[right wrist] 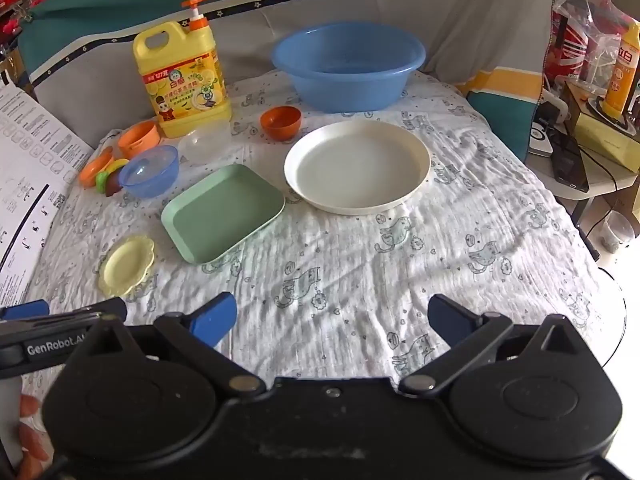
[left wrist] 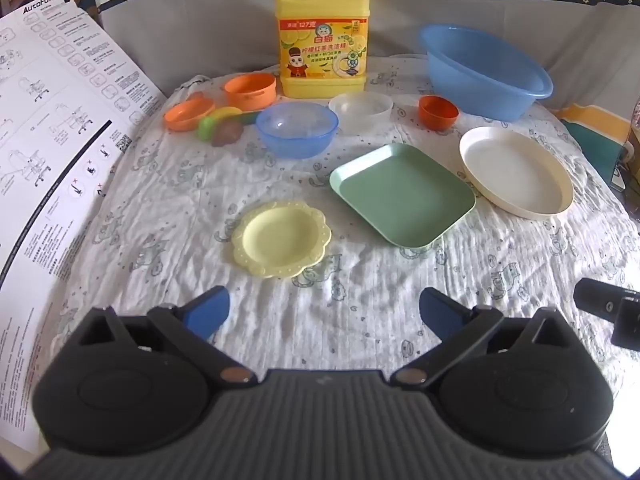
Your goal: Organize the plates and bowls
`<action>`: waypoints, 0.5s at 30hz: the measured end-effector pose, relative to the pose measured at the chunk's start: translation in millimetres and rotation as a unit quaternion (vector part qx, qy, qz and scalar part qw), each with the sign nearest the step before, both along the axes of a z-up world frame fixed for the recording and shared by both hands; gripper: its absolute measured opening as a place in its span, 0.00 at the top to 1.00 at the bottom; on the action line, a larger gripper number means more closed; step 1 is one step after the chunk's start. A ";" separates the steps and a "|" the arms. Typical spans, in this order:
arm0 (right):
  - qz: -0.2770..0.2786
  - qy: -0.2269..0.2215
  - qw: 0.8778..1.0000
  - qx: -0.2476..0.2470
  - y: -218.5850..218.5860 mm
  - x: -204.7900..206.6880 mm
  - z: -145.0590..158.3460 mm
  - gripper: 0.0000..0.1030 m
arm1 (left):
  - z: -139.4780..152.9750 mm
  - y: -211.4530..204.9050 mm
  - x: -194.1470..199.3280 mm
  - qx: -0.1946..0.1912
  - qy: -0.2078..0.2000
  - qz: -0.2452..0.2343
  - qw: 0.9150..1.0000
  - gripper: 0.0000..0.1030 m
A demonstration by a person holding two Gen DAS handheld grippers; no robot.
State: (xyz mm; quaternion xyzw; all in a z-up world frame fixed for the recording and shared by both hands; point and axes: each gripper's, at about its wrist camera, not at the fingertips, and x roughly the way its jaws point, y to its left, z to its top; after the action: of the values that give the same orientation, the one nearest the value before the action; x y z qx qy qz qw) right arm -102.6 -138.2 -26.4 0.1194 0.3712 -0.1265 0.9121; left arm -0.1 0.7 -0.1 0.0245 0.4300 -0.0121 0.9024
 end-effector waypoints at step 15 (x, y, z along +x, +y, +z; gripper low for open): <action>-0.001 0.001 1.000 -0.005 -2.2 0.1 -0.8 0.00 | -1.6 -1.2 0.1 -0.004 0.005 -0.001 1.000 0.00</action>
State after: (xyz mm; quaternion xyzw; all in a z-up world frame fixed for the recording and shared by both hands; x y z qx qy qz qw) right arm -102.5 -140.3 -27.2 0.1151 0.3716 -0.1296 0.9121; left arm 0.1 -0.5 -1.7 0.0214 0.4340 -0.0149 0.9005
